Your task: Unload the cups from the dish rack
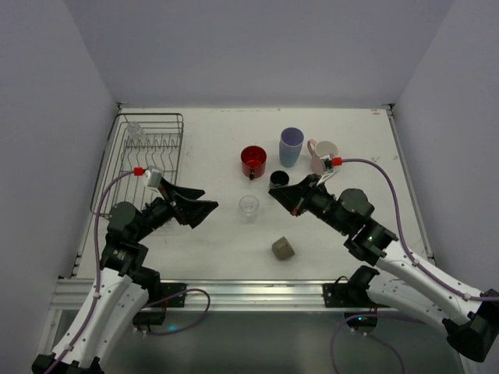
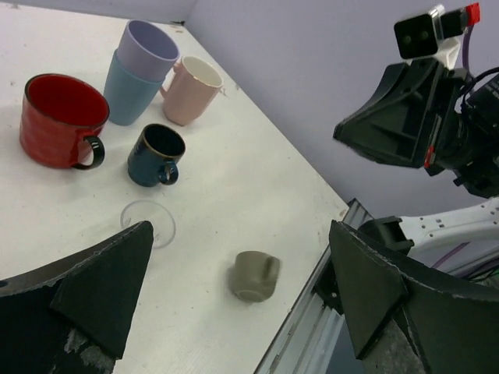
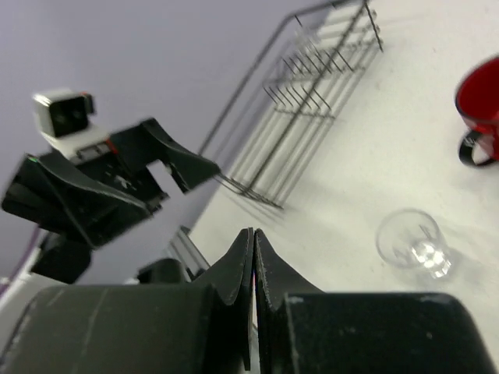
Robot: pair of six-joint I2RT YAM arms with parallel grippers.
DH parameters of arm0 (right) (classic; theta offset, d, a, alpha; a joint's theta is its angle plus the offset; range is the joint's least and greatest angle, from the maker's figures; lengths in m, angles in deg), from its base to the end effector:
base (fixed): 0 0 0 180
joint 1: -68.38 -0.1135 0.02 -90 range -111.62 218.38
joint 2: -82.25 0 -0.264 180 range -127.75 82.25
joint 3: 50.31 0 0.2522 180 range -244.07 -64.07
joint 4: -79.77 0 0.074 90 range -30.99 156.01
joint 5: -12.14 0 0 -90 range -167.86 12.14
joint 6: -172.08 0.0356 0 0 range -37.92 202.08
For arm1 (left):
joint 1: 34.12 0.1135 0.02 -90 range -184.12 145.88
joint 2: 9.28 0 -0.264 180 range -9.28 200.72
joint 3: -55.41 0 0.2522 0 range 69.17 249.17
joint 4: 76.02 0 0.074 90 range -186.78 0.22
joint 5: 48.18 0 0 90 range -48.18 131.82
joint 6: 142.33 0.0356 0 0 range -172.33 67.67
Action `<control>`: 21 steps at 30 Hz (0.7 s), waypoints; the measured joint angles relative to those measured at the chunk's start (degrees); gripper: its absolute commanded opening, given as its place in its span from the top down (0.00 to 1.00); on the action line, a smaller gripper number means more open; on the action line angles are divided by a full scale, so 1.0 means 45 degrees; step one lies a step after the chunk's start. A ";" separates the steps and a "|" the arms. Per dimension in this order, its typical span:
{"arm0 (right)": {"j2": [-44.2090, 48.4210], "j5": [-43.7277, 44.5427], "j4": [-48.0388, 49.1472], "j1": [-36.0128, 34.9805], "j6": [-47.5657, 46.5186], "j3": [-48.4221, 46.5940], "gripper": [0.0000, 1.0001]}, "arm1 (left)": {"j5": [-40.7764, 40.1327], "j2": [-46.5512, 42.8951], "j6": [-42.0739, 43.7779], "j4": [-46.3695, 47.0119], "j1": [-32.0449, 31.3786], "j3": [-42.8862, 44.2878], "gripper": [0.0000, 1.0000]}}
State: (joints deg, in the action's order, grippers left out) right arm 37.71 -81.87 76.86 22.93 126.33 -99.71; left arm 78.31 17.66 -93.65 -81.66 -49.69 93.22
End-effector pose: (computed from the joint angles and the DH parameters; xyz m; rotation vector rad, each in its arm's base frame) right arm 0.1333 0.1390 0.3238 -0.0787 1.6846 1.2716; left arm 0.1239 -0.0565 0.2900 0.1988 1.6225 -1.2480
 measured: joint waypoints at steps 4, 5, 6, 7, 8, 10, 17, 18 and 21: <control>-0.0403 0.0068 -0.2395 -0.0457 -0.0510 0.0034 0.99 | -0.0452 -0.0257 0.0068 -0.0403 0.0000 -0.0311 0.05; -0.0617 0.0253 -0.3259 -0.0602 -0.0534 0.0044 0.91 | -0.0525 -0.0287 0.0107 -0.0510 0.0000 -0.0423 0.05; -0.0753 0.0437 -0.4065 -0.0738 -0.0442 0.0141 0.83 | -0.0568 -0.0282 0.0121 -0.0631 0.0000 -0.0520 0.05; -0.0748 0.0690 -0.4813 -0.0797 -0.0321 0.0340 0.74 | -0.0602 -0.0238 0.0151 -0.0787 0.0000 -0.0583 0.05; -0.0578 0.1030 -0.5518 -0.0806 -0.0146 0.0636 0.48 | -0.0612 -0.0170 0.0209 -0.0855 0.0000 -0.0627 0.05; 0.0228 0.1685 -0.6921 -0.0806 0.0466 0.1389 0.33 | -0.0612 -0.0024 0.0335 -0.0991 0.0000 -0.0641 0.07; 0.4323 0.2705 -0.9928 -0.0801 0.2895 0.3283 0.28 | 0.0219 0.0223 0.0578 -0.1054 0.0000 -0.0651 0.14; 0.4784 0.2822 -1.0185 -0.0801 0.3084 0.3361 0.28 | 0.0418 0.0248 0.0661 -0.1054 -0.0010 -0.0661 0.14; 0.5357 0.3298 -1.0656 -0.0801 0.3356 0.3274 0.29 | 0.0826 0.0340 0.0680 -0.1054 -0.0257 -0.0665 0.14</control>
State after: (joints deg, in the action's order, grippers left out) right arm 61.82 -67.03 28.91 19.32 141.44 -84.98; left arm 82.02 19.19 -90.59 -86.40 -50.85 90.23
